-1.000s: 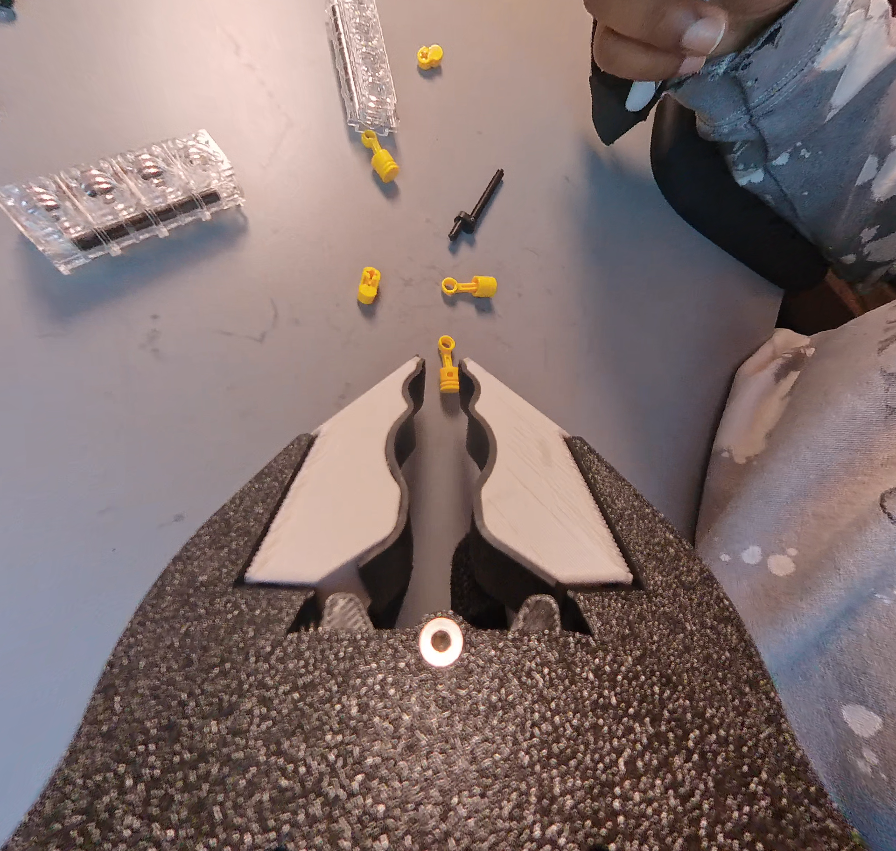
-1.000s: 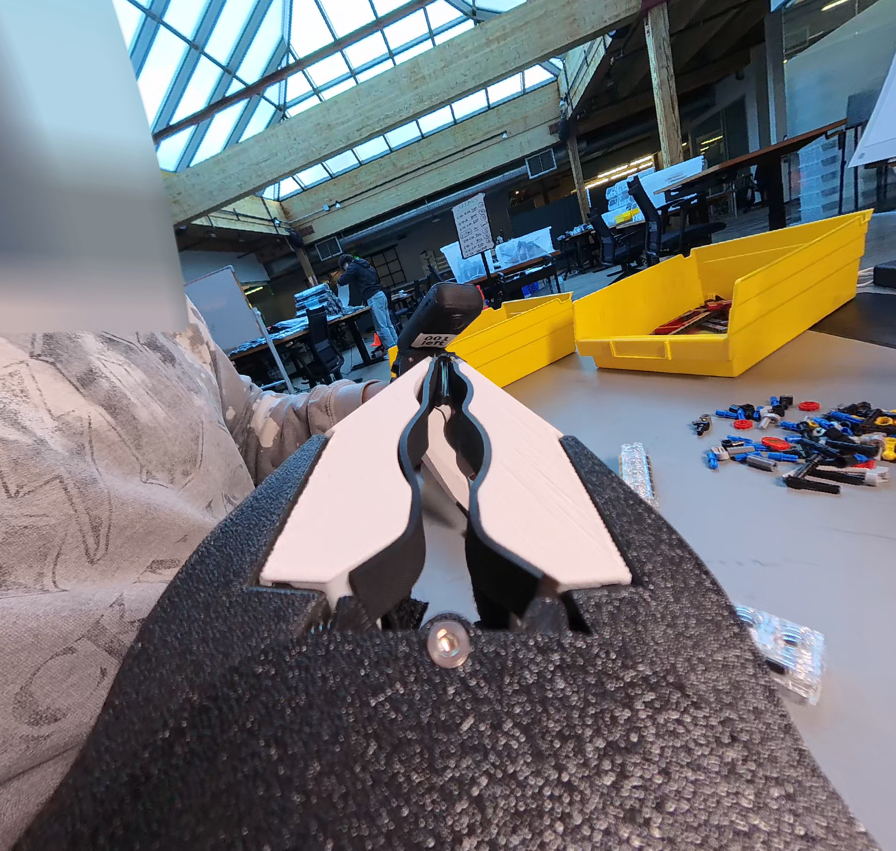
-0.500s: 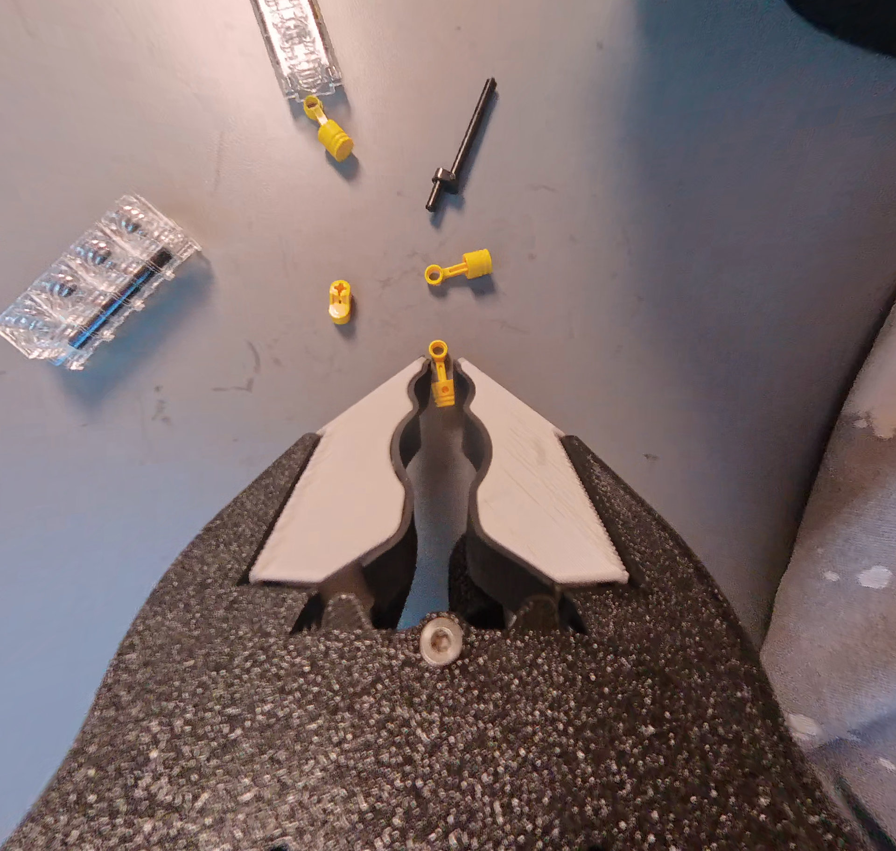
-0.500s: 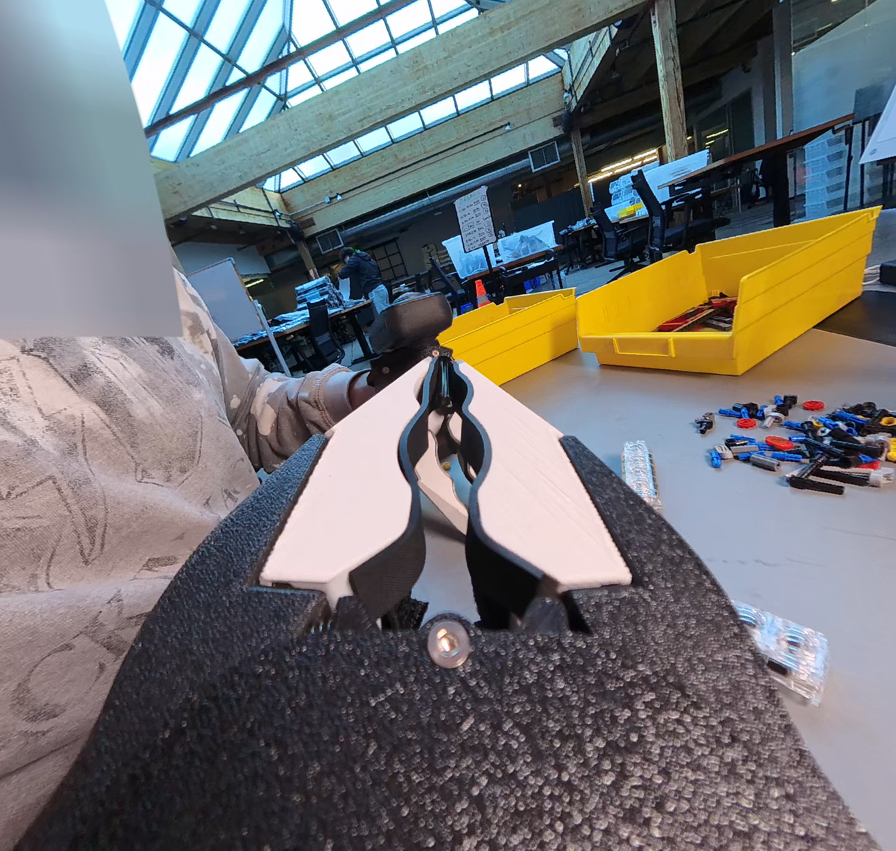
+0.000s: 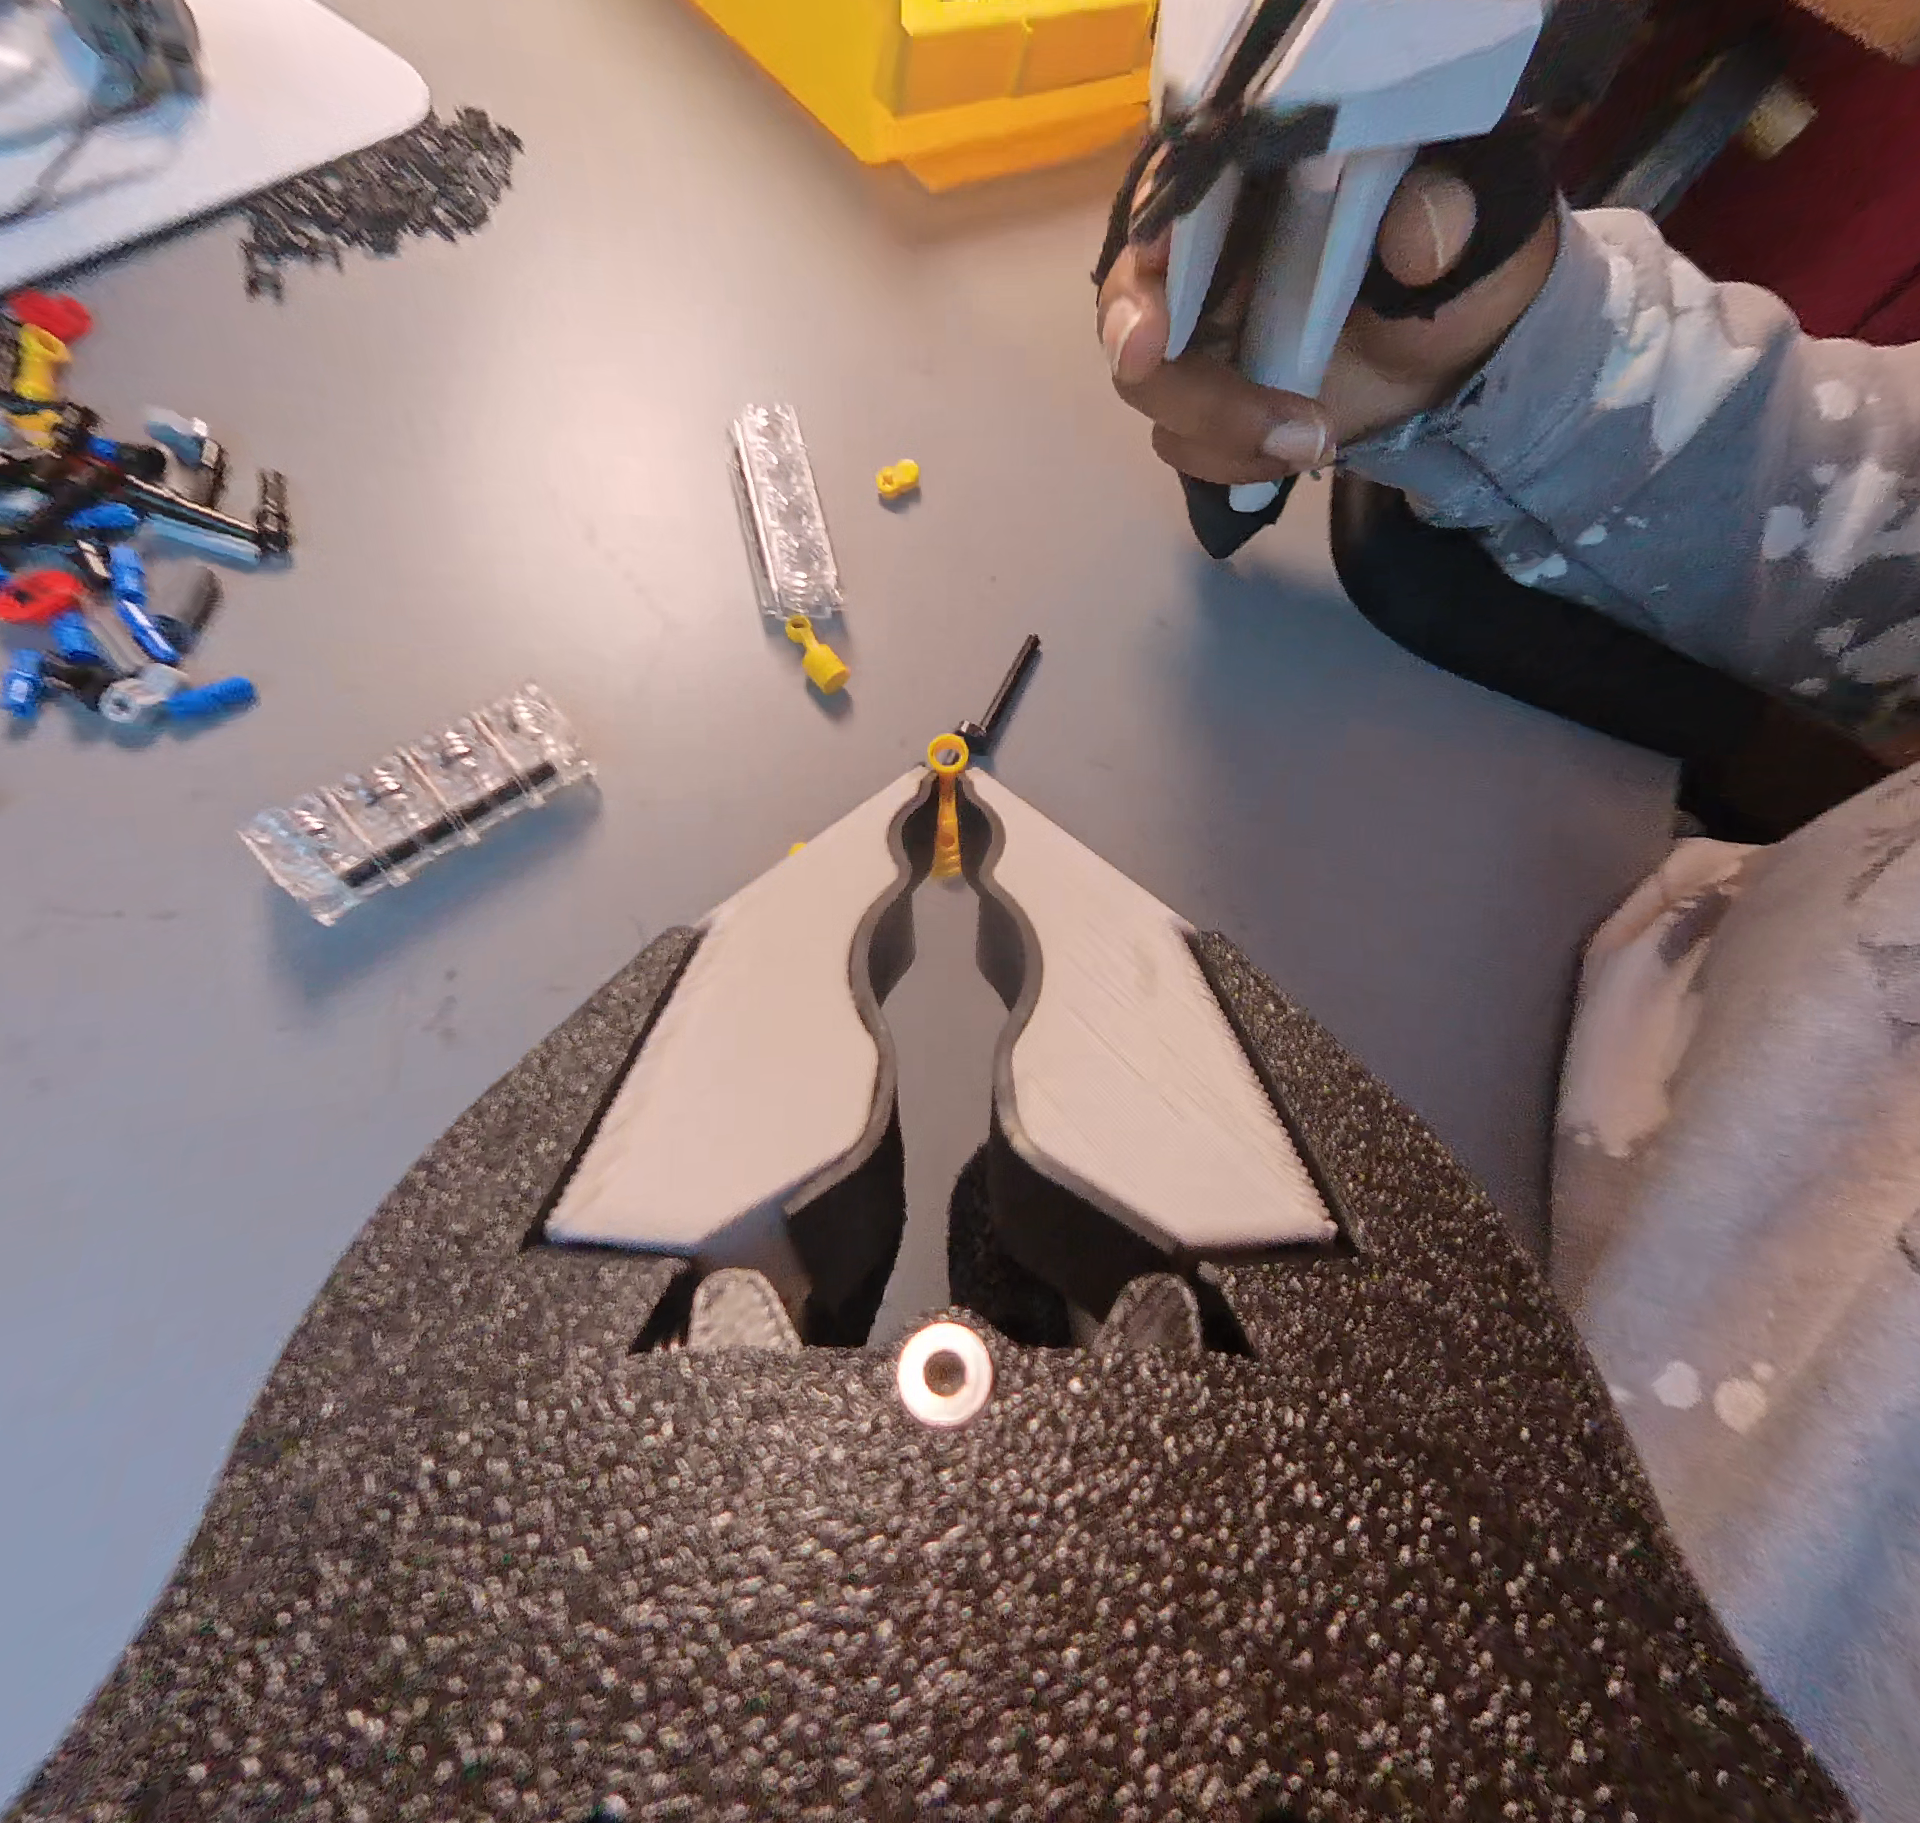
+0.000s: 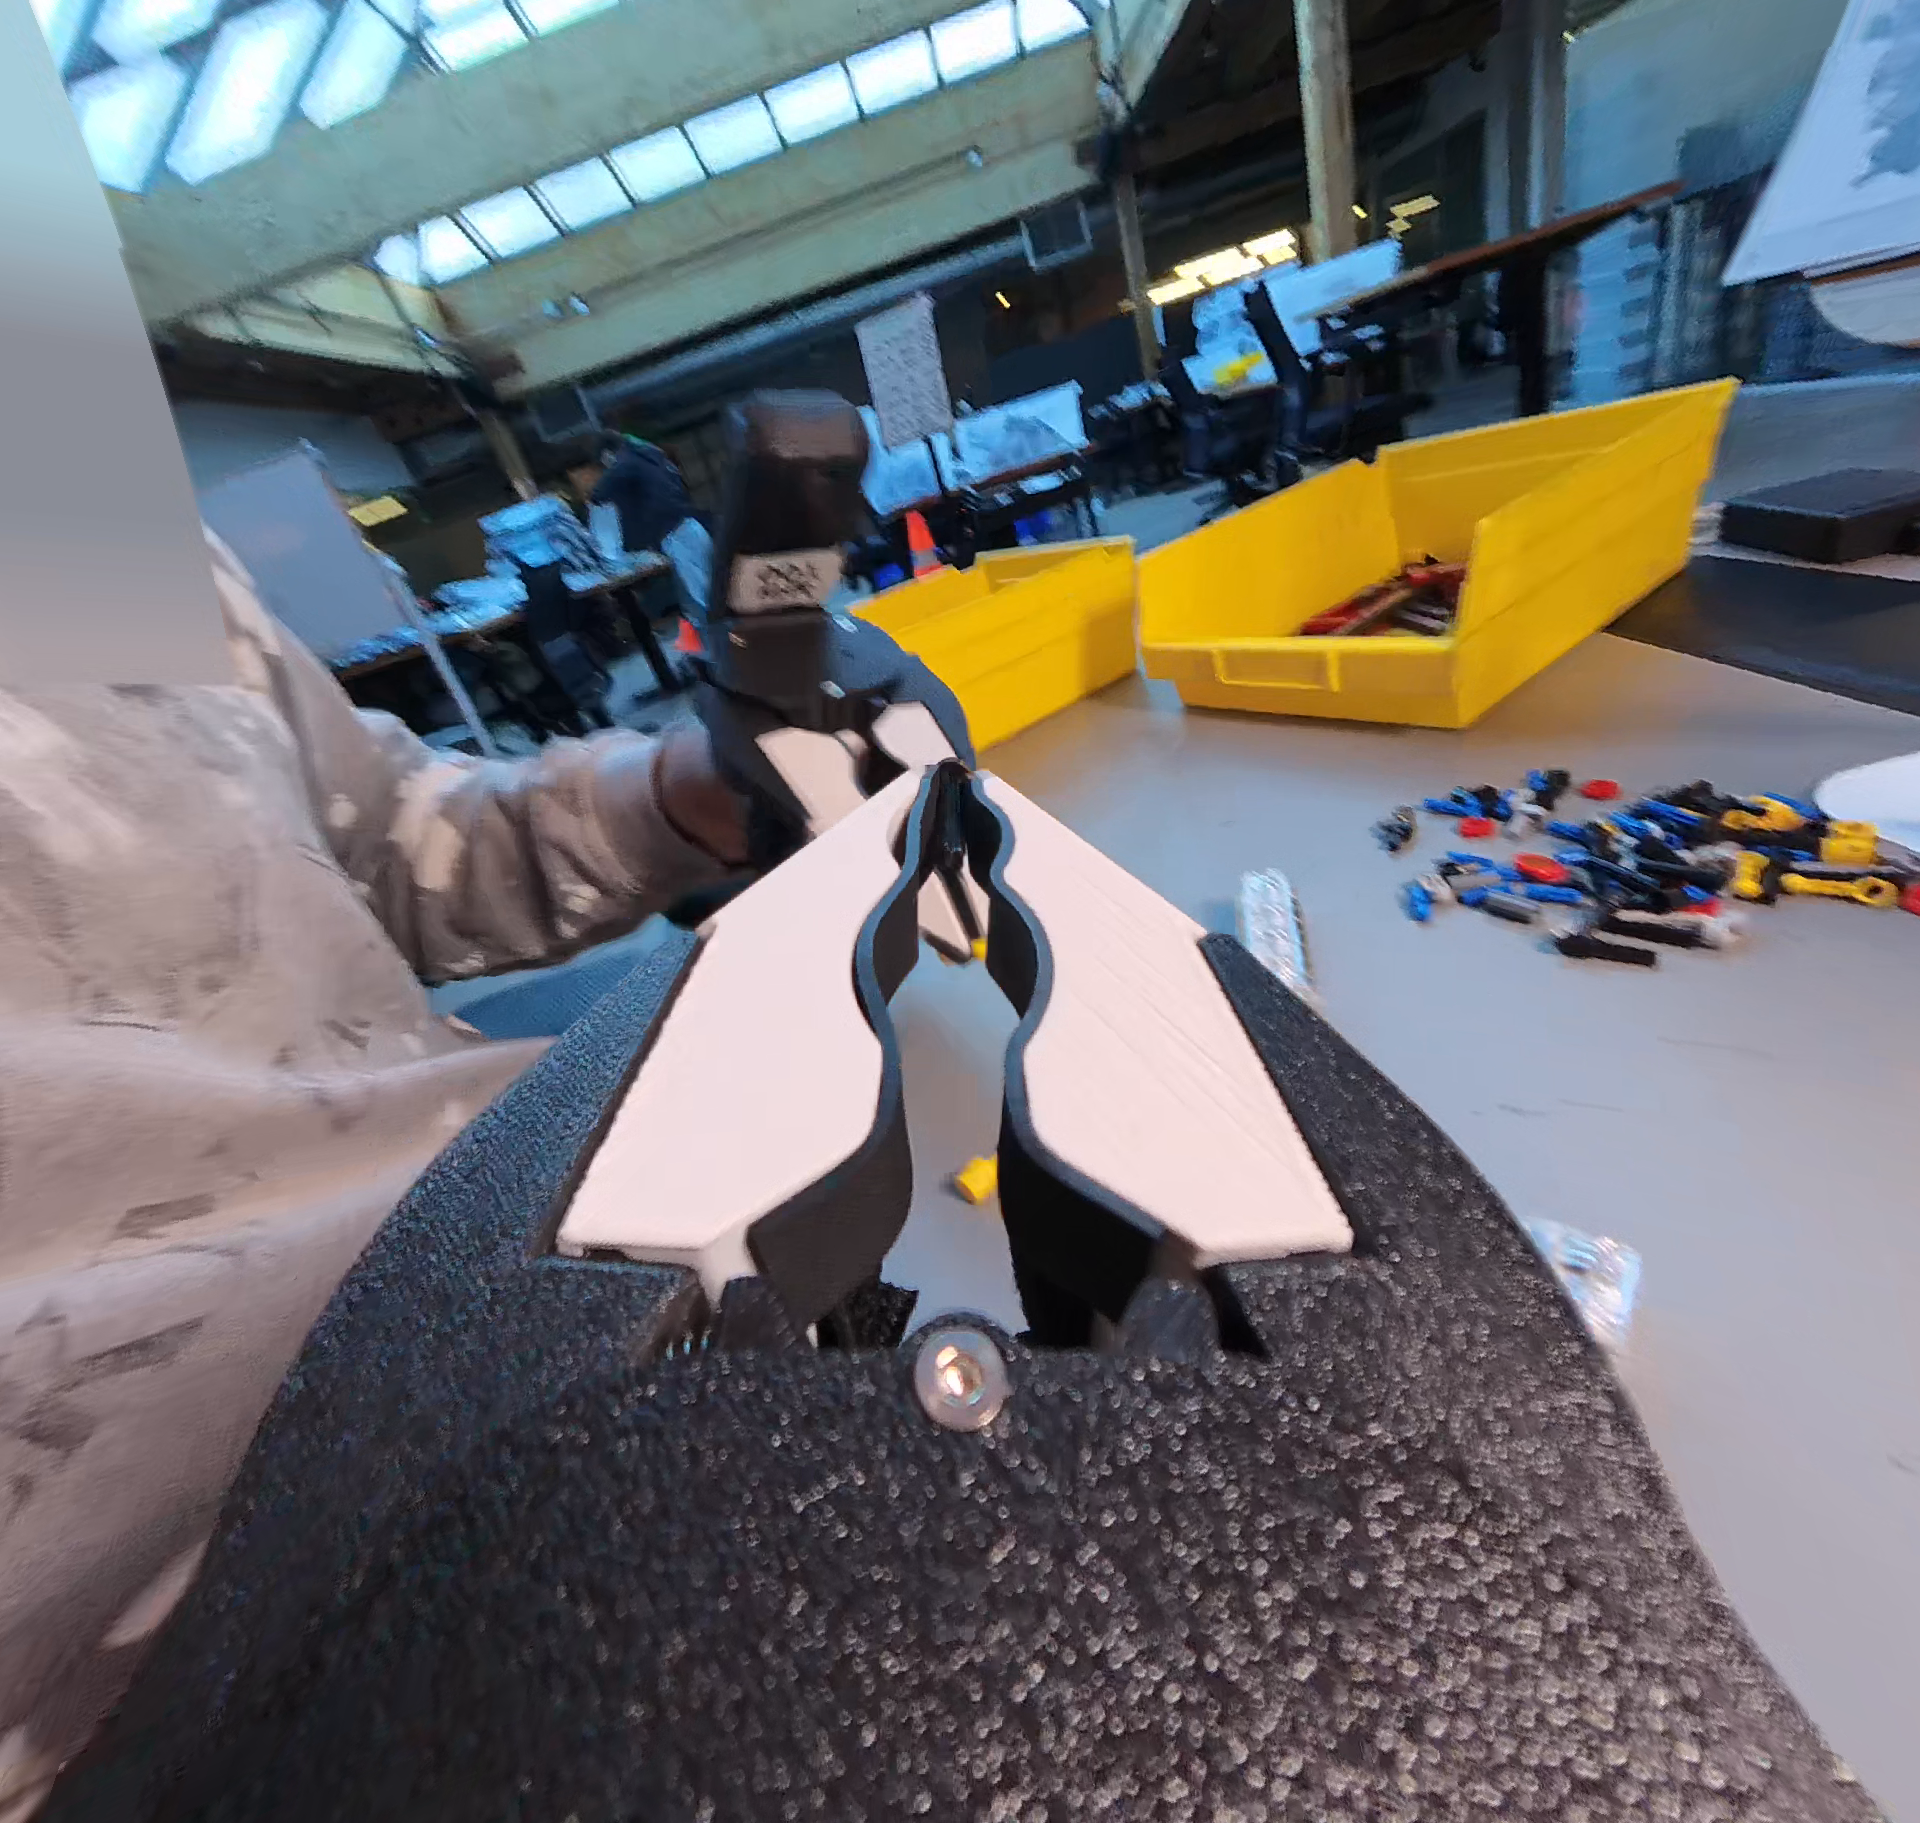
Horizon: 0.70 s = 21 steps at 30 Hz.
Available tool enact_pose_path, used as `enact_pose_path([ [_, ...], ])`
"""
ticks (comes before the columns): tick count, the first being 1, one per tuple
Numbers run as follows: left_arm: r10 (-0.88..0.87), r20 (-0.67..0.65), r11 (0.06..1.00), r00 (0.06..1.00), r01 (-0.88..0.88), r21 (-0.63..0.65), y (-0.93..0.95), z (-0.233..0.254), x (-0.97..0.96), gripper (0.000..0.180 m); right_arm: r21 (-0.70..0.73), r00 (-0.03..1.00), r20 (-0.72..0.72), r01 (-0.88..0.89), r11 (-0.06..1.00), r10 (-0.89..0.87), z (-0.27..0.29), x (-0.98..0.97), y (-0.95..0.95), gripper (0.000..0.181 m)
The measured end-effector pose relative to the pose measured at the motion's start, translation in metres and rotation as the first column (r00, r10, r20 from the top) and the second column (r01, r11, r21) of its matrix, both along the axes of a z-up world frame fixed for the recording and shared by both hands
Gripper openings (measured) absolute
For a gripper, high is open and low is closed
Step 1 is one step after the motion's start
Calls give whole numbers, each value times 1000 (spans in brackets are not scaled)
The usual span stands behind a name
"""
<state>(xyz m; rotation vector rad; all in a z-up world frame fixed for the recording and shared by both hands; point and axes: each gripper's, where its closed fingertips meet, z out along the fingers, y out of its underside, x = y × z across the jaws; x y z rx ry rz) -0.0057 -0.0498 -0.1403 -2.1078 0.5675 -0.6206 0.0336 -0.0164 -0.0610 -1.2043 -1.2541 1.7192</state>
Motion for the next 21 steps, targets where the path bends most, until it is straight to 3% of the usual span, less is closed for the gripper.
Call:
enact_pose_path([
  [5,74,-165,989,983,-51,139,11,6,3,1,300,975,177,74,951,-132,-37,-22,-12,4],
  [11,124,-348,978,929,-57,199,18,6,0,1,401,945,262,78,913,-196,-54,-29,-16,4],
  [17,170,-487,958,856,-29,284,23,13,-3,0,478,928,258,120,870,-270,-53,-32,-12,4],
  [21,231,-610,921,758,31,388,27,22,-7,1,545,905,248,166,822,-347,-51,-33,-8,3],
])
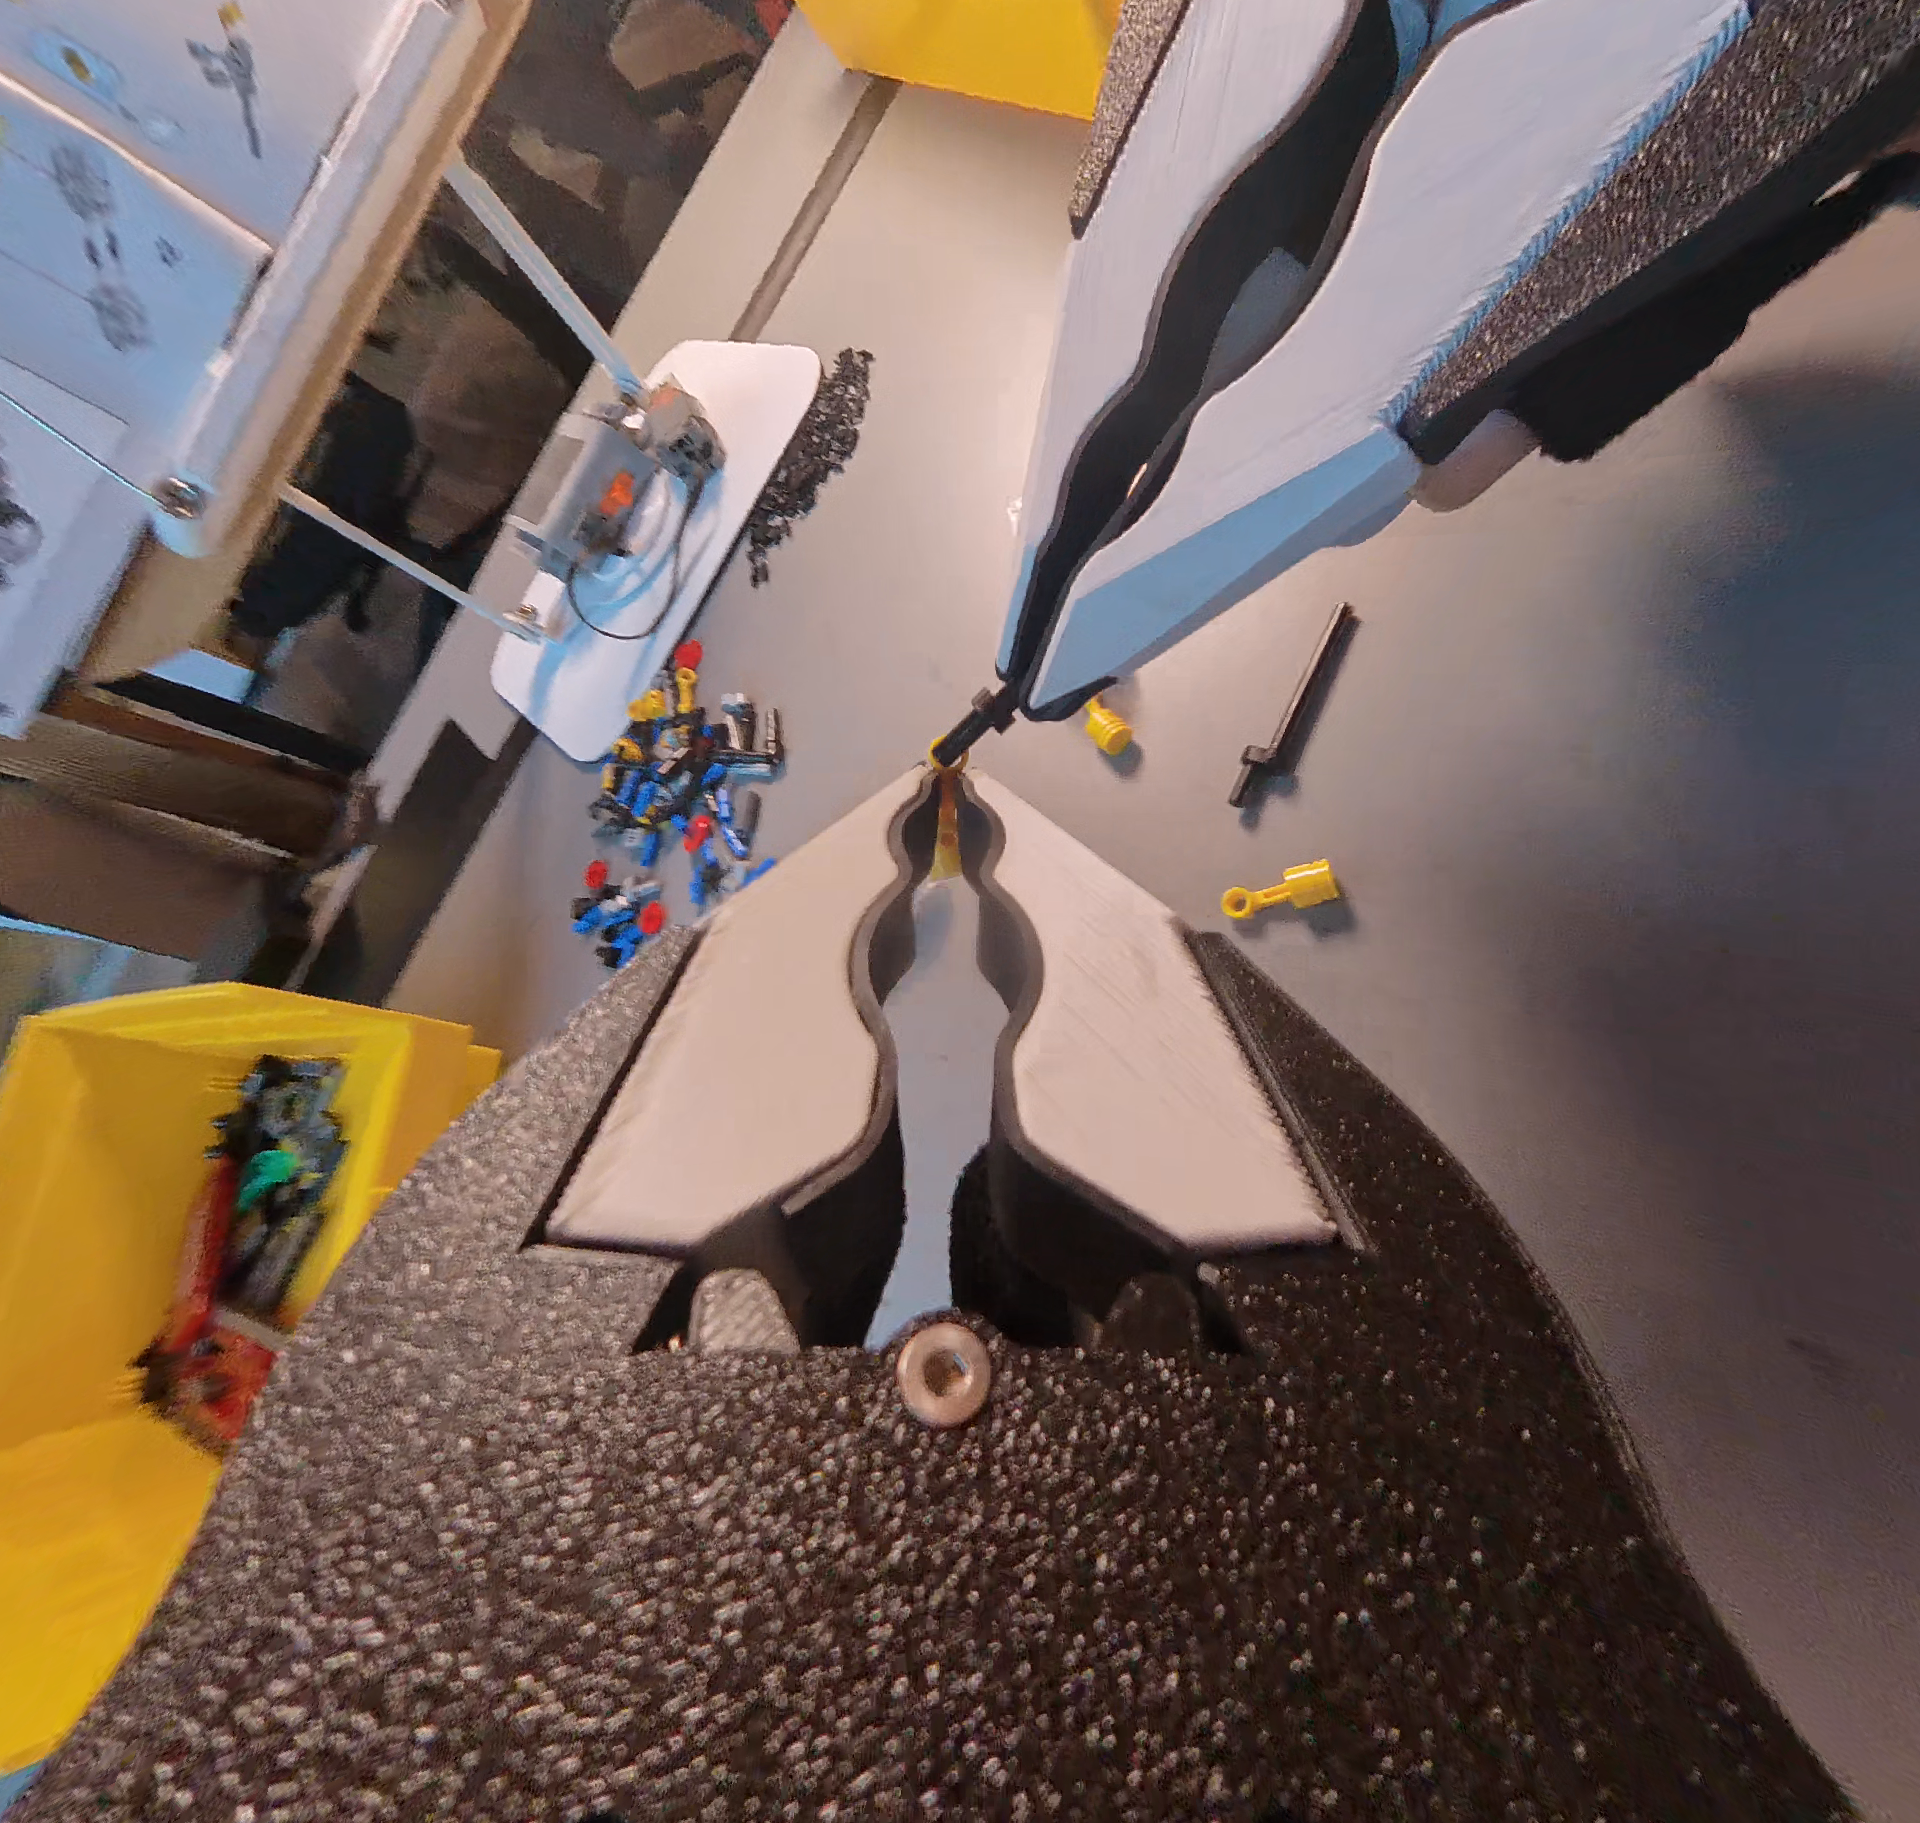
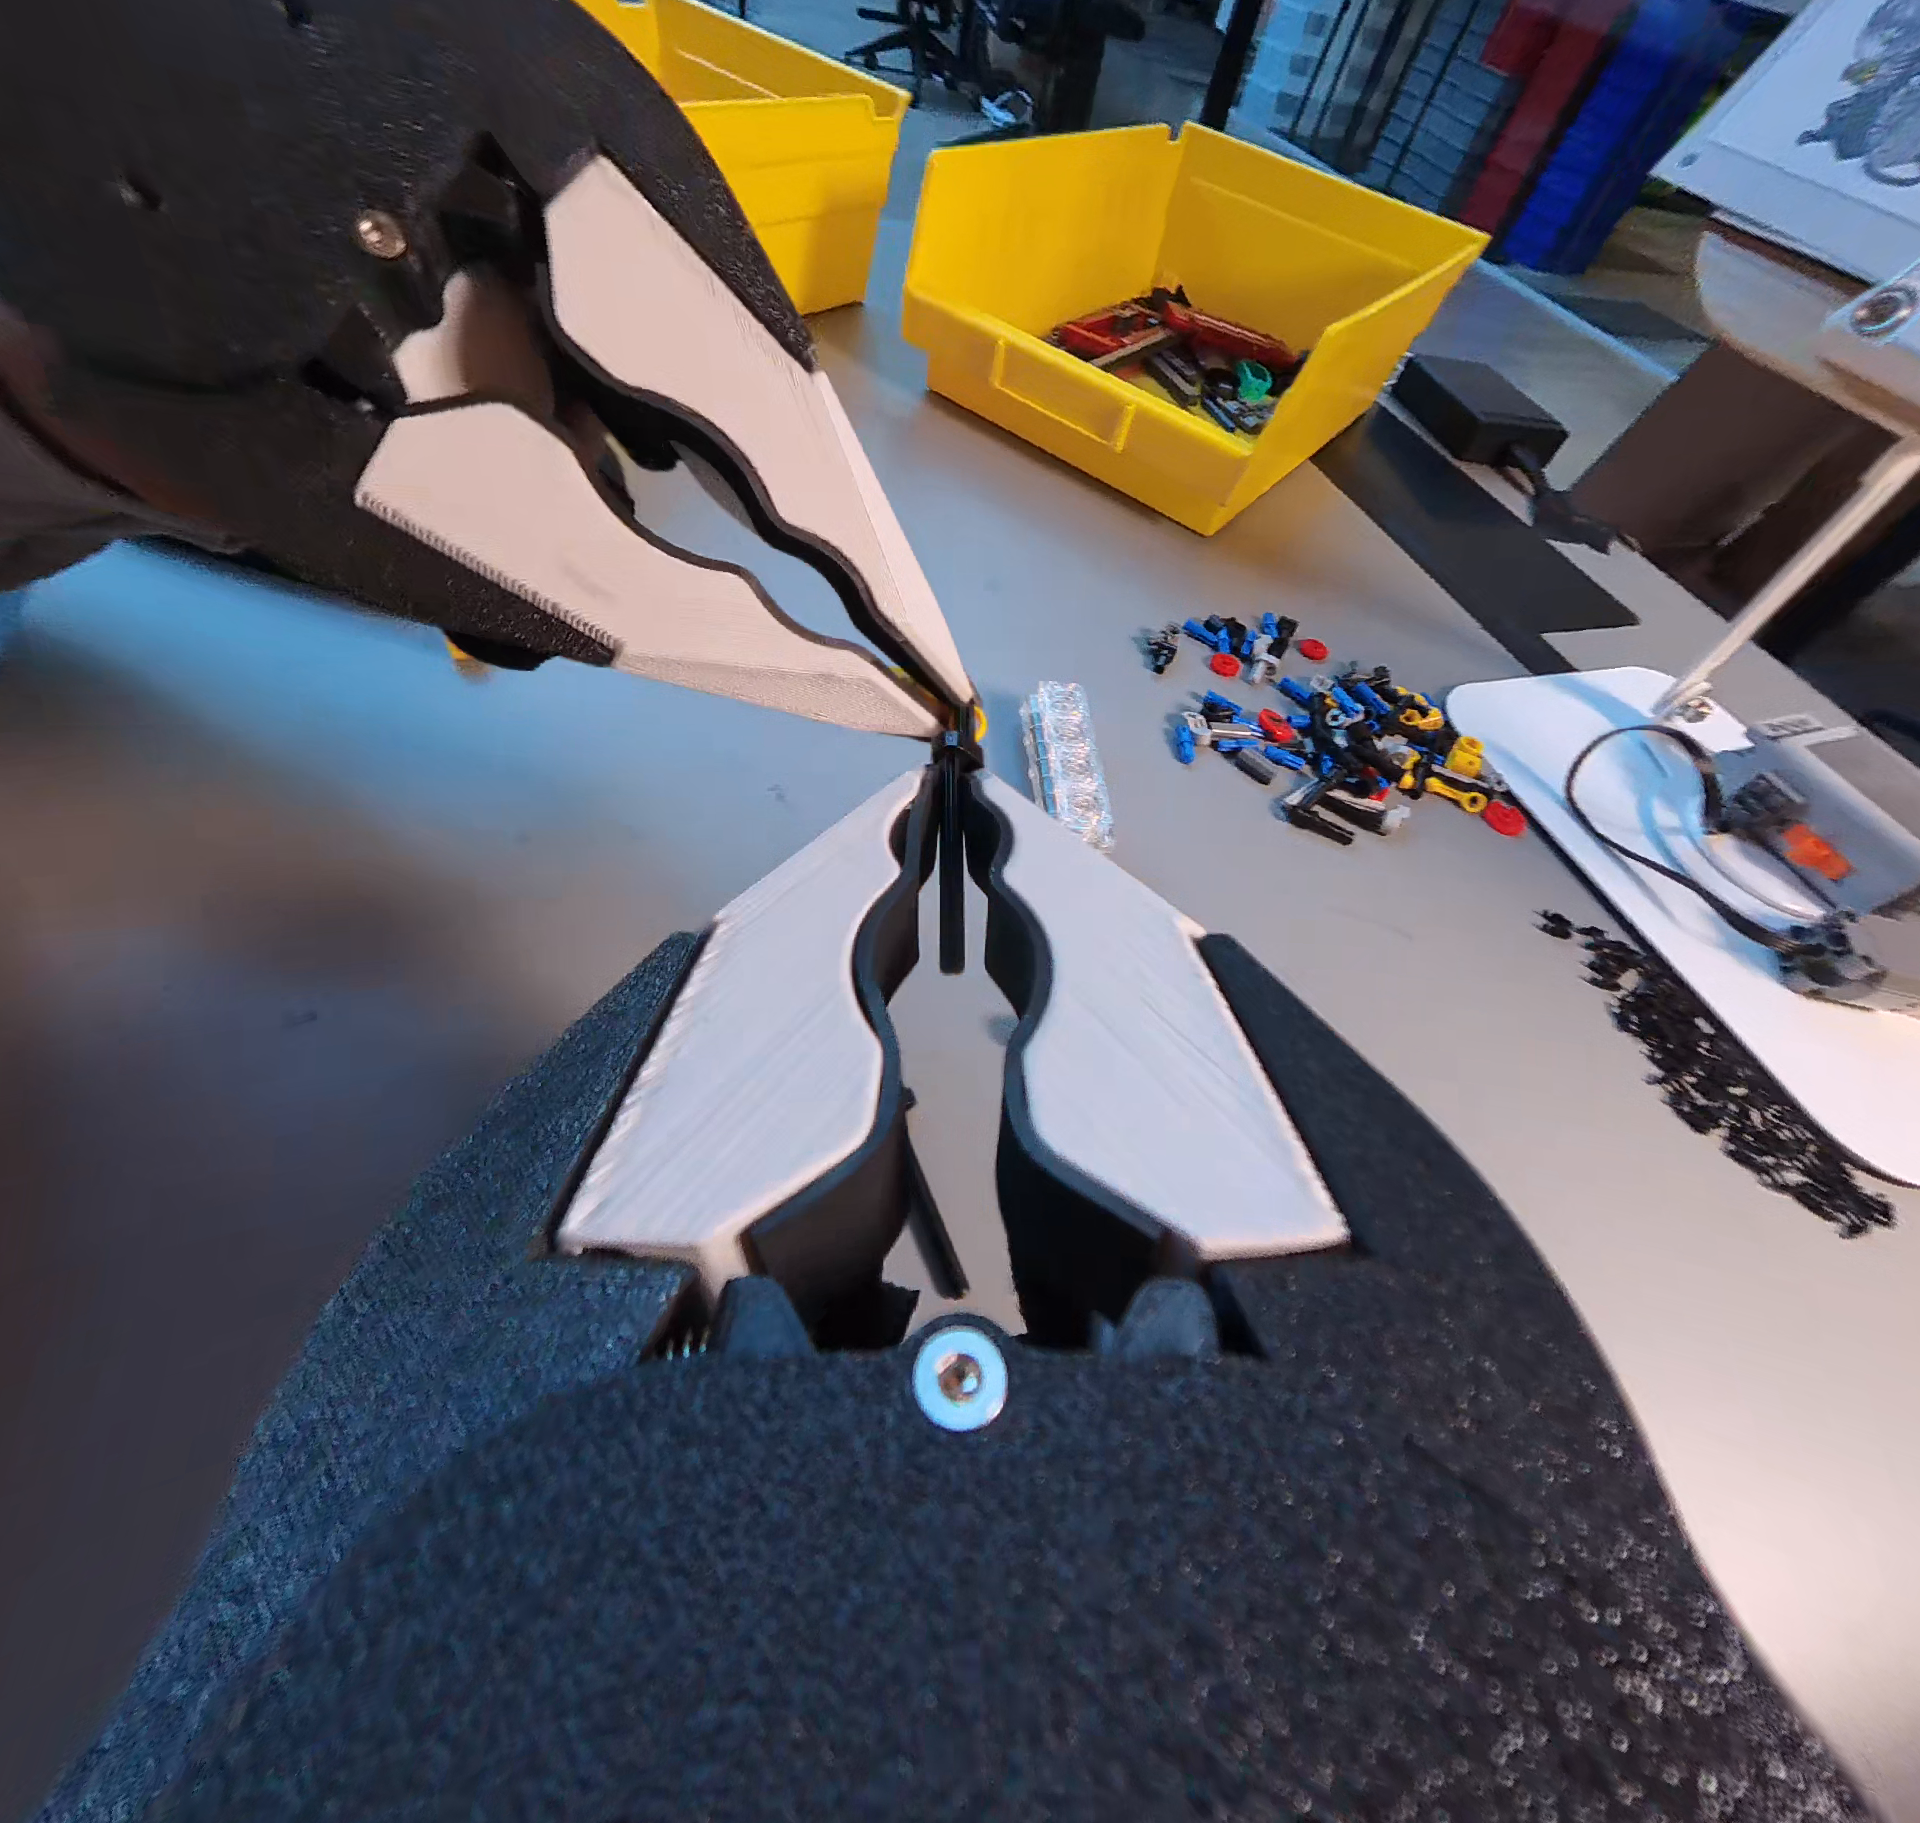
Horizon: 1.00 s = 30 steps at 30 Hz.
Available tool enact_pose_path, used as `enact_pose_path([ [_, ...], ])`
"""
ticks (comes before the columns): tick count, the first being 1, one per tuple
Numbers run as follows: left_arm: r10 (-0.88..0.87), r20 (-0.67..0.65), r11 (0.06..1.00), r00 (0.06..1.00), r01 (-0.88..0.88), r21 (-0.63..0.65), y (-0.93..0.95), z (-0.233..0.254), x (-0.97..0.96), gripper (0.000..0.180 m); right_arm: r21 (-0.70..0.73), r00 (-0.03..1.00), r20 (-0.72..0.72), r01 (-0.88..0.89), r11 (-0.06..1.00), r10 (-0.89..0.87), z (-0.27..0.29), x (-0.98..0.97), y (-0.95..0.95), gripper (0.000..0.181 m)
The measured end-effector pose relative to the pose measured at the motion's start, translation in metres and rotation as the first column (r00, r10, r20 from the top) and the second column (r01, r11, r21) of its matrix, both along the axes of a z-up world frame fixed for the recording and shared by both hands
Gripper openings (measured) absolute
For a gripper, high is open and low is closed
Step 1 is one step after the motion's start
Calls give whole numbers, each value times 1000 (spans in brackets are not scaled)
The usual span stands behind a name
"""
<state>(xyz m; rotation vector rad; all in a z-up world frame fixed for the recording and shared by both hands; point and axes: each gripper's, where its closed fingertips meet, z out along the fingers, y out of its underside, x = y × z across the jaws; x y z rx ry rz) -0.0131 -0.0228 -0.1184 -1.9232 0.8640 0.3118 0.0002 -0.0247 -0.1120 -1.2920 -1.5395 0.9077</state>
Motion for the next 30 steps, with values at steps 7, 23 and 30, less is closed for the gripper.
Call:
enact_pose_path([
  [7,46,-270,962,962,30,273,12,26,-7,1,-182,985,-62,145,973,-159,14,-8,8,3],
  [23,-39,-603,889,797,304,343,11,22,-12,1,-887,979,-156,-80,455,-131,11,-16,-5,2],
  [30,-75,-712,852,698,416,318,1,20,-16,0,-965,968,-205,-175,195,-142,11,-21,-15,1],
])
